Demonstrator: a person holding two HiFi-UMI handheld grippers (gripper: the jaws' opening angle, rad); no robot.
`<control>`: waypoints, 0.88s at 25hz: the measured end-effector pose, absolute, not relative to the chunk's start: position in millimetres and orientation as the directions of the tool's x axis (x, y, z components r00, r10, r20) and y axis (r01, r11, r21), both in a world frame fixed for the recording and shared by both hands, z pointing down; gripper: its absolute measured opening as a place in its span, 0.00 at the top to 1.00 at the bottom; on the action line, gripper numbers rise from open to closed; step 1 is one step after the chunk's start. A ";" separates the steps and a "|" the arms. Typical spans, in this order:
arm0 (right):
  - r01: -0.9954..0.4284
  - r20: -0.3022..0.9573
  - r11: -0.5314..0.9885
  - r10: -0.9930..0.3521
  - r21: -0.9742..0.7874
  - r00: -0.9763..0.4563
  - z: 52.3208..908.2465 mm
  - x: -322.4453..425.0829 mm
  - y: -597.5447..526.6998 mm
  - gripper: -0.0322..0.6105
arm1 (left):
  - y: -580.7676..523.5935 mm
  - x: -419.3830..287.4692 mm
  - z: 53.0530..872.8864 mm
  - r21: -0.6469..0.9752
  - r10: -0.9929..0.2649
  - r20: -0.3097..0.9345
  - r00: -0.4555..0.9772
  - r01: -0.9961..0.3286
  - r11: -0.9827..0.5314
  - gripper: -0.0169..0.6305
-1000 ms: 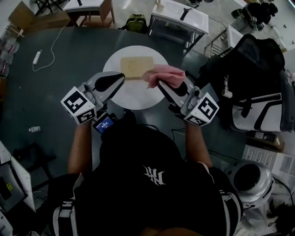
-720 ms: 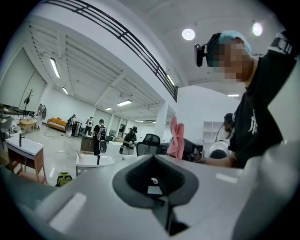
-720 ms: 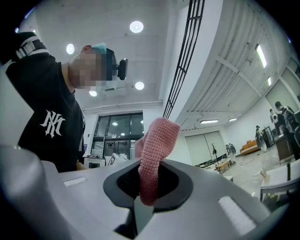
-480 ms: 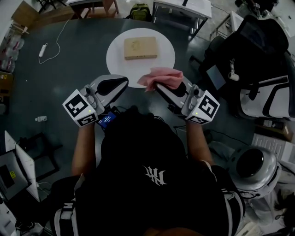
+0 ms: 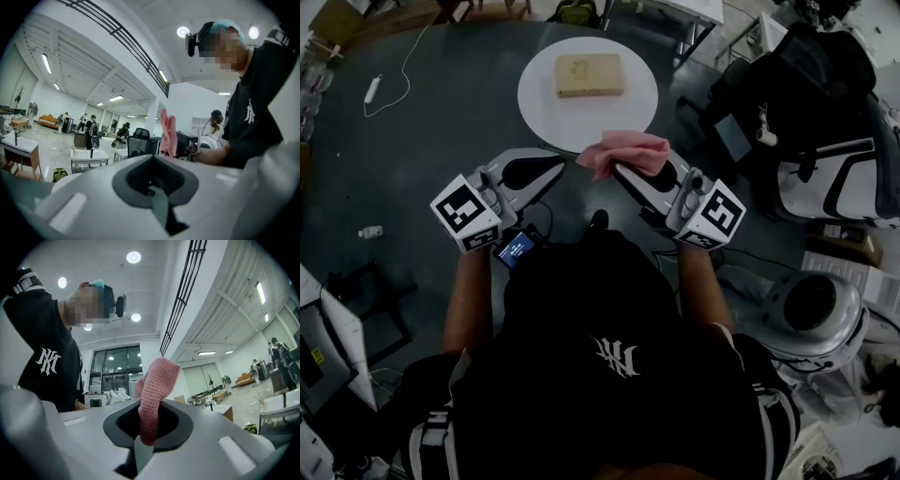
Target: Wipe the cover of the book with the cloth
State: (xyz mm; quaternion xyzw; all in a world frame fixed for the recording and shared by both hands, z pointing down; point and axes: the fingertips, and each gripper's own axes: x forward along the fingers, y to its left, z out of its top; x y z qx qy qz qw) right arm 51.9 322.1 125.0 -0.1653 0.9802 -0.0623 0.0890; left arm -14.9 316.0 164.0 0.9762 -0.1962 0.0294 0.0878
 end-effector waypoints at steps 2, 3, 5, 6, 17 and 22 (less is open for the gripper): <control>-0.333 -0.147 0.926 -0.359 -0.179 -0.922 129.4 34.6 334.0 0.91 | 333.1 -31.1 170.9 0.165 -0.372 0.103 0.922 -0.385 -0.908 0.97; -0.338 -0.142 0.921 -0.367 -0.193 -0.919 132.4 25.8 342.2 0.91 | 342.9 -39.1 174.6 0.172 -0.370 0.106 0.923 -0.383 -0.908 0.97; -0.346 -0.128 0.914 -0.376 -0.211 -0.918 140.0 9.0 361.4 0.91 | 363.8 -55.2 183.9 0.194 -0.365 0.104 0.925 -0.379 -0.905 0.97; -0.350 -0.122 0.911 -0.381 -0.218 -0.916 144.2 0.6 370.3 0.91 | 373.6 -63.5 189.1 0.206 -0.363 0.103 0.926 -0.377 -0.903 0.97; -0.363 -0.081 0.892 -0.397 -0.269 -0.914 176.4 -47.1 448.5 0.91 | 454.6 -102.2 222.7 0.264 -0.327 0.121 0.937 -0.348 -0.899 0.97; -0.343 -0.110 0.909 -0.376 -0.235 -0.920 164.6 -37.7 470.5 0.91 | 478.4 -92.5 223.4 0.215 -0.330 0.155 0.931 -0.358 -0.909 0.97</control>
